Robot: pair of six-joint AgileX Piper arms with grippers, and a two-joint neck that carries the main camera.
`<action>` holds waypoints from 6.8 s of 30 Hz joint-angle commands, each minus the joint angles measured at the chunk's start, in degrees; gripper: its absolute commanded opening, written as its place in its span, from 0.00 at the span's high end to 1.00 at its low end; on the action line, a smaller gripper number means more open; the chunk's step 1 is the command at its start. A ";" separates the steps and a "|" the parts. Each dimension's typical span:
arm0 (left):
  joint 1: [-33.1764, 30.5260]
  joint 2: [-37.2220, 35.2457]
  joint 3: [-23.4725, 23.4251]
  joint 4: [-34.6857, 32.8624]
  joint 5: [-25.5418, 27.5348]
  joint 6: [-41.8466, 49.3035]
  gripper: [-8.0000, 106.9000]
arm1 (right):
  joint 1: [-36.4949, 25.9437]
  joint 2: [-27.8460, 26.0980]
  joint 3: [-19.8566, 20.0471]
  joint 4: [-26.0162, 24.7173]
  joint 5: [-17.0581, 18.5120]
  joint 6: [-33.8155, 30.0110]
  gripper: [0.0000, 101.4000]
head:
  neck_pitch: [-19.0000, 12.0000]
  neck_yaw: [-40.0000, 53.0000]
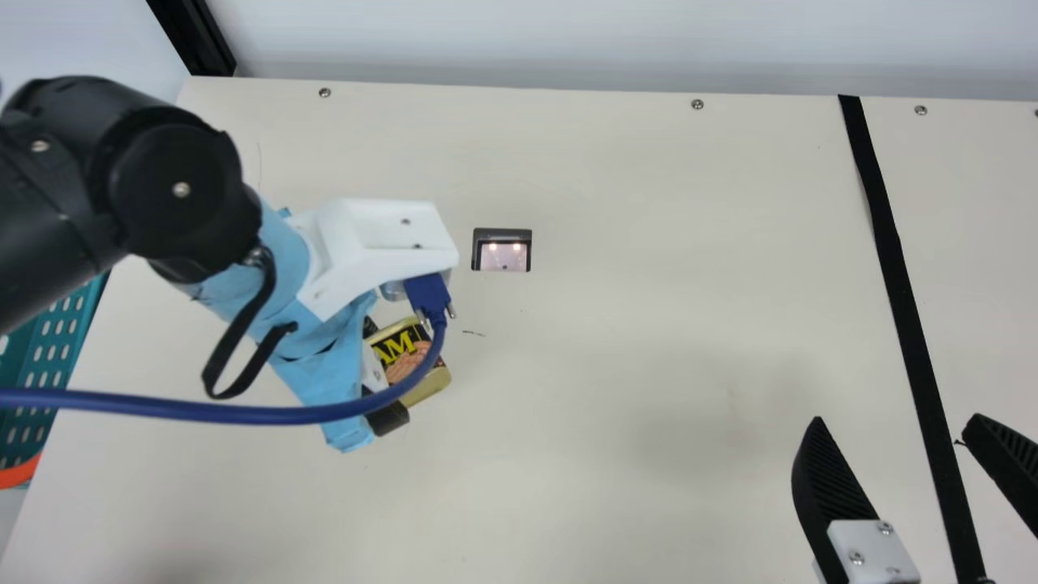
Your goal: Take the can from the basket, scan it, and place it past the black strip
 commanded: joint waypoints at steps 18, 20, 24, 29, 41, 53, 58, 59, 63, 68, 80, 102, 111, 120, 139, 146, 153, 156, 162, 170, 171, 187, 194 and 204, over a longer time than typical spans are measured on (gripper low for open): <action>-5.73 6.98 -6.01 1.45 0.13 13.27 0.84 | 0.00 0.00 0.00 0.00 0.00 0.00 0.00 | -0.18 -0.17; -6.23 7.47 -6.98 1.65 0.13 13.55 0.84 | 0.00 0.00 0.00 0.00 0.00 0.00 0.00 | -0.18 -0.17; -6.96 8.88 -8.71 1.50 0.13 13.56 0.84 | 0.00 0.00 0.00 0.00 0.00 0.00 0.00 | -0.18 -0.17; -7.53 10.61 -10.11 0.30 0.13 12.87 0.84 | 0.00 0.00 0.00 0.00 0.00 0.00 0.00 | -0.18 -0.17; -7.88 13.46 -12.04 -2.28 0.13 9.94 0.84 | 0.00 0.00 0.00 0.00 0.00 0.00 0.00 | -0.18 -0.17; -7.60 12.63 -12.93 -2.71 -0.70 3.91 0.15 | 0.00 0.00 0.00 0.00 0.00 0.00 0.00 | -0.18 -0.17; -6.73 8.32 -9.61 -3.49 -2.62 1.58 0.15 | 0.00 0.00 0.00 0.00 0.00 0.00 0.00 | -0.18 -0.17; -6.40 7.14 -8.81 -3.49 -3.02 0.91 0.15 | 0.00 0.00 0.00 0.00 0.00 0.00 0.00 | -0.18 -0.17; -4.34 1.77 -5.14 -3.48 -5.15 -2.99 0.15 | 0.00 0.00 0.00 0.00 0.00 0.00 0.00 | -0.18 -0.17; -0.05 -5.66 -0.22 -3.95 -8.45 -9.35 0.15 | 0.00 0.00 0.00 0.00 0.00 0.00 0.00 | -0.18 -0.17; 14.22 -22.92 10.93 -3.81 -16.10 -23.04 0.15 | 1.53 5.44 -3.15 -2.62 -3.69 1.47 0.00 | -0.18 -0.17; 31.09 -39.19 25.15 -9.77 -18.58 -22.54 0.15 | 1.74 39.67 -27.48 2.46 -14.15 -8.97 0.00 | -0.18 -0.17; 31.09 -39.19 25.15 -9.77 -18.58 -22.54 0.15 | -3.63 53.33 -38.22 17.51 -11.72 -26.48 0.00 | -0.18 -0.17; 31.09 -39.19 25.15 -9.77 -18.58 -22.54 0.15 | -10.35 65.04 -46.00 31.69 -3.30 -43.76 0.00 | -0.18 -0.17; 31.09 -39.19 25.15 -9.77 -18.58 -22.54 0.15 | -15.79 76.82 -43.78 42.80 22.59 -71.13 0.00 | -0.18 -0.17; 31.09 -39.19 25.15 -9.77 -18.58 -22.54 0.15 | -17.68 79.04 -41.30 44.54 31.65 -78.57 0.00 | -0.18 -0.17; 31.09 -39.19 25.15 -9.77 -18.58 -22.54 0.15 | -14.16 81.40 -33.67 46.12 31.65 -86.66 0.00 | -0.18 -0.17; 31.09 -39.19 25.15 -9.77 -18.58 -22.54 0.15 | -13.62 82.23 -31.13 46.58 31.65 -89.31 0.00 | -0.18 -0.17; 31.09 -39.19 25.15 -9.77 -18.58 -22.54 0.15 | -13.51 83.81 -27.20 47.70 31.65 -94.04 0.00 | -0.18 -0.17; 31.09 -39.19 25.15 -9.77 -18.58 -22.54 0.15 | -12.69 85.12 -22.68 51.13 31.65 -100.15 0.00 | -0.18 -0.17; 31.09 -39.19 25.15 -9.77 -18.58 -22.54 0.15 | -12.56 85.18 -22.20 51.62 31.65 -100.79 0.00 | -0.18 -0.17; 31.09 -39.19 25.15 -9.77 -18.58 -22.54 0.15 | -11.89 84.38 -19.84 55.02 31.71 -104.57 0.00 | -0.18 -0.17; 31.09 -39.19 25.15 -9.77 -18.58 -22.54 0.15 | -11.89 84.38 -19.84 55.02 31.71 -104.57 0.00 | -0.18 -0.17; 31.09 -39.19 25.15 -9.77 -18.58 -22.54 0.15 | -11.06 83.01 -20.85 54.79 31.65 -102.41 0.00 | -0.18 -0.17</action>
